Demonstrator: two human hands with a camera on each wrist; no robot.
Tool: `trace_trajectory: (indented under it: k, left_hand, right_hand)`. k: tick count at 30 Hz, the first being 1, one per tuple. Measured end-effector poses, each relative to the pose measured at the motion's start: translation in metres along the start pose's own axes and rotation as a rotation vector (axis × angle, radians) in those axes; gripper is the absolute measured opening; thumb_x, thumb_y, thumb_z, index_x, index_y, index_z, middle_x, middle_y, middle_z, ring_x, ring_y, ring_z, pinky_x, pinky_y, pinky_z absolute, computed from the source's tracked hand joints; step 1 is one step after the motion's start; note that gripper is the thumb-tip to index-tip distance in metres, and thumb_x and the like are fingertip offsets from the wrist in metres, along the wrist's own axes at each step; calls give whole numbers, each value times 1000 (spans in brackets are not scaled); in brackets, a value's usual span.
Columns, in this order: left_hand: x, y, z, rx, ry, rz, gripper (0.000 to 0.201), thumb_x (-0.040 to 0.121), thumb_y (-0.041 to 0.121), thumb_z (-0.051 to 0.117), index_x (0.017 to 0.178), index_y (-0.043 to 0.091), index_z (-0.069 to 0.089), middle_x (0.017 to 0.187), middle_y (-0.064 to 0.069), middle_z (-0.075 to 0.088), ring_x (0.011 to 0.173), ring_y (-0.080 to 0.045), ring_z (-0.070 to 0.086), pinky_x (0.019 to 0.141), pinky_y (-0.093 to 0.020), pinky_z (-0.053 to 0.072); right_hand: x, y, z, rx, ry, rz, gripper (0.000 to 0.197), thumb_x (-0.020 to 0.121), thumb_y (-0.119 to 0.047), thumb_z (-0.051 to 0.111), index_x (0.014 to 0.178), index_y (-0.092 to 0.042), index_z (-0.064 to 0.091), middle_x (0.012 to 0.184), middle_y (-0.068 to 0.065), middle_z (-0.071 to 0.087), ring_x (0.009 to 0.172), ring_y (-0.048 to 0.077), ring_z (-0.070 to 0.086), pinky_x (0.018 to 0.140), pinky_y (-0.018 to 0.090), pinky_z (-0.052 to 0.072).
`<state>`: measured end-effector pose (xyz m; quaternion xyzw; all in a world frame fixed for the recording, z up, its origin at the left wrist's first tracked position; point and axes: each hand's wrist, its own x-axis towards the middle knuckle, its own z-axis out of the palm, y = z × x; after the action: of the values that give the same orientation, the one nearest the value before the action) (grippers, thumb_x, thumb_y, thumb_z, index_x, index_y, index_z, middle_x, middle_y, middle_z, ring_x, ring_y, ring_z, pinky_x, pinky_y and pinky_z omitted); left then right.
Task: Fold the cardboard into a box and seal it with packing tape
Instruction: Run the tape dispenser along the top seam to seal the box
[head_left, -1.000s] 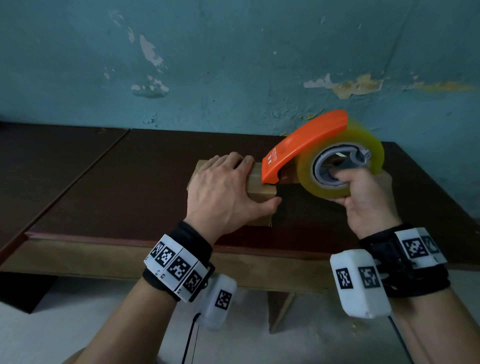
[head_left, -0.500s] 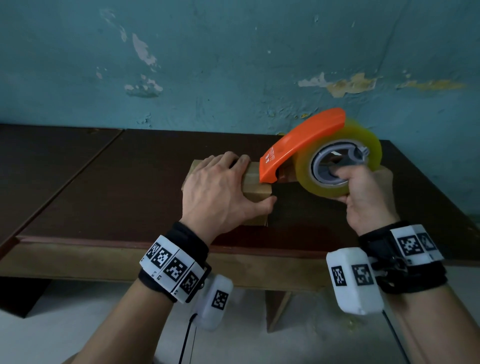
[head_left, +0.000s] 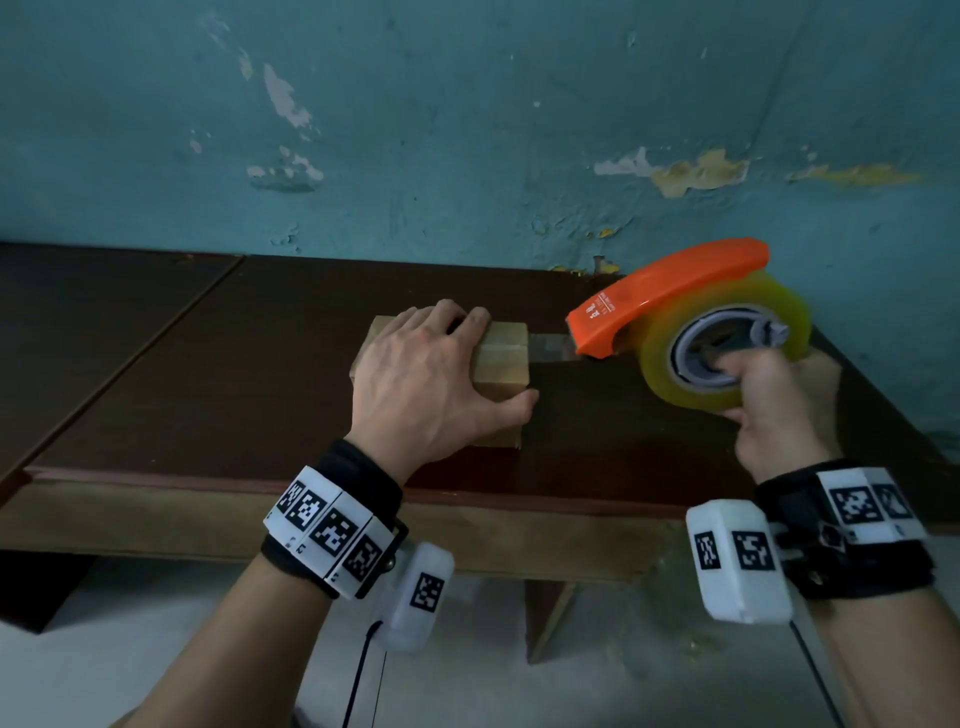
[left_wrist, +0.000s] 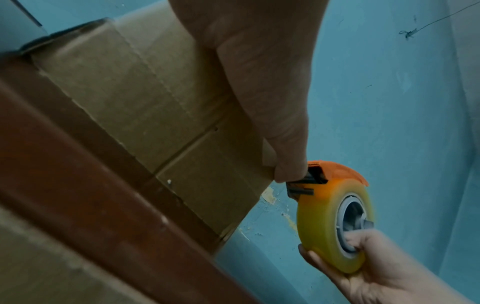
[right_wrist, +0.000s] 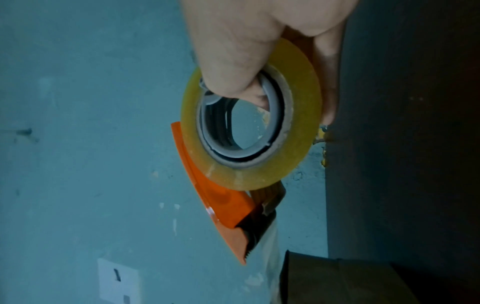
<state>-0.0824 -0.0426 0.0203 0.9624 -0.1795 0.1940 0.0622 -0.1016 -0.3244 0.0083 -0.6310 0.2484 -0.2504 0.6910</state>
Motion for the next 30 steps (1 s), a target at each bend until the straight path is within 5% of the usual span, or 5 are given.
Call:
trace_trajectory:
  k: [5,12,20,27,30]
  left_hand:
    - [-1,0,0,-4,21,-11,96,75,94,38,139,25,60,130,3,65,121,-22,63,106,-38,44]
    - [0,0,1,0,-1,-12,96,75,95,38,139,27,58,130,4,65,120,-19,62,105,-36,44]
    - [-1,-1,2,4,9,-10,95,76,94,37,138,26,60,129,3,65,119,-21,63,105,-38,44]
    - [-1,0,3,0,-20,36,95,82,88,36,157,31,46,143,1,59,135,-22,54,121,-41,32]
    - [0,3,7,-30,-34,61,94,86,82,34,161,26,39,162,-3,47,157,-23,32,130,-45,22]
  right_hand:
    - [3,1,2,12,9,-7,30,70,-15,71,97,-29,72,99,-6,78,77,6,75,48,17,53]
    - [-9,-5,-5,-198,67,-261,28,70,3,74,77,-24,68,84,-10,74,84,6,73,79,32,56]
    - [-11,-3,-5,-385,22,-270,30,72,7,73,94,-13,73,90,-3,73,88,14,71,86,36,55]
    - [-13,-6,-3,-360,34,-239,32,72,9,72,96,-12,72,86,-6,70,82,5,65,76,29,47]
    - [-12,-3,-1,-355,37,-222,33,72,10,73,94,-14,71,87,-5,71,84,8,67,80,32,50]
